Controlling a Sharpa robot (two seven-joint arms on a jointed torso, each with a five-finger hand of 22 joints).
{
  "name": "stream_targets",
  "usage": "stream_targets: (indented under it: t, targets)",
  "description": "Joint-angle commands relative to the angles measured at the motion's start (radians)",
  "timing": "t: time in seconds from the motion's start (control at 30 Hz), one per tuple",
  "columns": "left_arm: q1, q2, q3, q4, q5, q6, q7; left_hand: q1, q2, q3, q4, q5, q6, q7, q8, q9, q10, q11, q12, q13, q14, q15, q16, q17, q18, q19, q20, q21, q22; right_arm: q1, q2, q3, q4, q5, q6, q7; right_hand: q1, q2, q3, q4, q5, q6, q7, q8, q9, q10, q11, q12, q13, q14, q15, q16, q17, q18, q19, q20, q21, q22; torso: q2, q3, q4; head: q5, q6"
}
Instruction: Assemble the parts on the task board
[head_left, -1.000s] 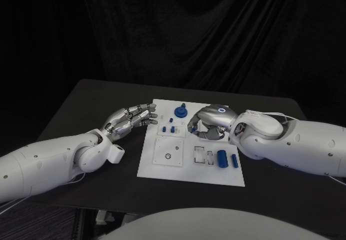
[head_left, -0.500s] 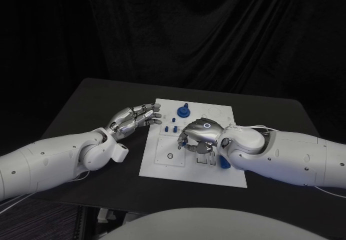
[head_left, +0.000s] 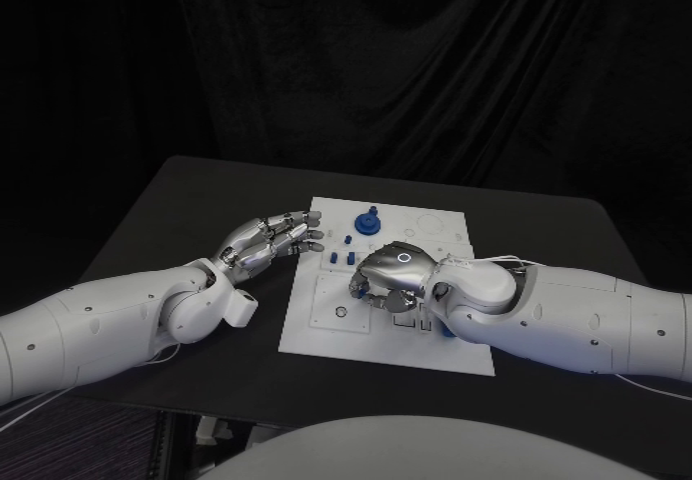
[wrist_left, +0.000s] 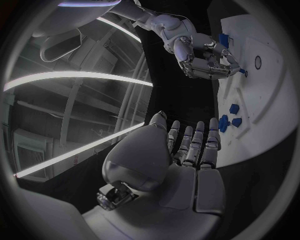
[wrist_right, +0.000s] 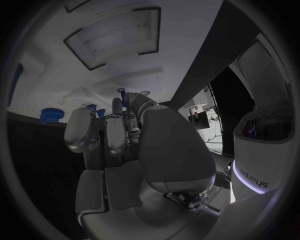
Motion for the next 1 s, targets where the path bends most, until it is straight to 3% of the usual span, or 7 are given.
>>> stream_targets:
  t: [0.03, 0.27, 0.67, 1.0]
  targets:
    - [-0.002, 0.004, 0.001, 0.0, 0.008, 0.016, 0.105, 0.007, 0.004, 0.006, -0.003, -0.008, -0.001, 0.004, 0.003, 0.0, 0.001, 0.007, 0.0, -0.001, -0.002, 0.004, 0.005, -0.002, 0.003, -0.005, 0.0, -0.003, -0.001, -0.004, 0.004, 0.0, -0.001, -0.019, -0.003, -0.013, 0.002, -0.005, -0.002, -0.003, -0.006, -0.001, -0.003, -0.004, 0.001, 0.018, -0.011, 0.001, 0.001, 0.007, -0.002, 0.003, 0.0, -0.009, 0.007, -0.002, 0.002, 0.152, 0.0, -0.0005, -0.0009, 0.001, 0.0]
    - [-0.004, 0.007, 0.001, -0.002, 0.008, 0.022, 0.099, 0.007, 0.005, 0.007, -0.003, -0.011, 0.001, 0.006, 0.004, 0.001, 0.001, 0.007, 0.0, -0.002, -0.003, 0.004, 0.005, -0.002, 0.003, -0.006, 0.0, -0.003, -0.001, -0.005, 0.013, 0.0, -0.011, -0.019, 0.003, -0.015, 0.002, -0.005, -0.003, -0.002, -0.009, -0.001, -0.003, -0.005, 0.001, 0.019, -0.011, 0.001, 0.0, 0.007, -0.002, 0.002, -0.001, -0.009, 0.007, -0.002, 0.002, 0.152, -0.001, 0.0004, -0.0034, 0.005, 0.0]
    - [-0.005, 0.008, 0.001, -0.005, 0.008, 0.026, 0.095, 0.006, 0.005, 0.008, -0.004, -0.015, 0.004, 0.008, 0.005, 0.002, 0.001, 0.007, 0.0, -0.002, -0.004, 0.004, 0.005, -0.002, 0.003, -0.006, 0.0, -0.003, -0.002, -0.008, 0.023, 0.0, -0.027, -0.019, 0.038, -0.024, 0.004, -0.005, -0.002, -0.004, -0.011, -0.003, -0.003, -0.008, 0.0, 0.02, -0.012, 0.0, 0.0, 0.003, -0.001, -0.005, -0.01, -0.008, 0.003, -0.002, -0.008, 0.15, -0.002, -0.0002, -0.0008, 0.003, 0.0]
    - [-0.006, 0.011, 0.001, -0.007, 0.008, 0.029, 0.093, 0.006, 0.005, 0.008, -0.004, -0.015, 0.004, 0.008, 0.005, 0.002, 0.001, 0.007, 0.0, -0.002, -0.005, 0.004, 0.006, -0.002, 0.003, -0.006, 0.0, -0.003, -0.002, -0.01, 0.021, 0.0, -0.031, -0.019, 0.037, -0.027, 0.005, -0.004, -0.001, -0.004, -0.01, -0.002, -0.003, -0.009, -0.001, 0.02, -0.012, -0.002, 0.0, 0.002, -0.001, -0.007, -0.013, -0.007, 0.0, -0.002, -0.013, 0.148, -0.001, -0.0001, -0.0005, 0.001, 0.0]
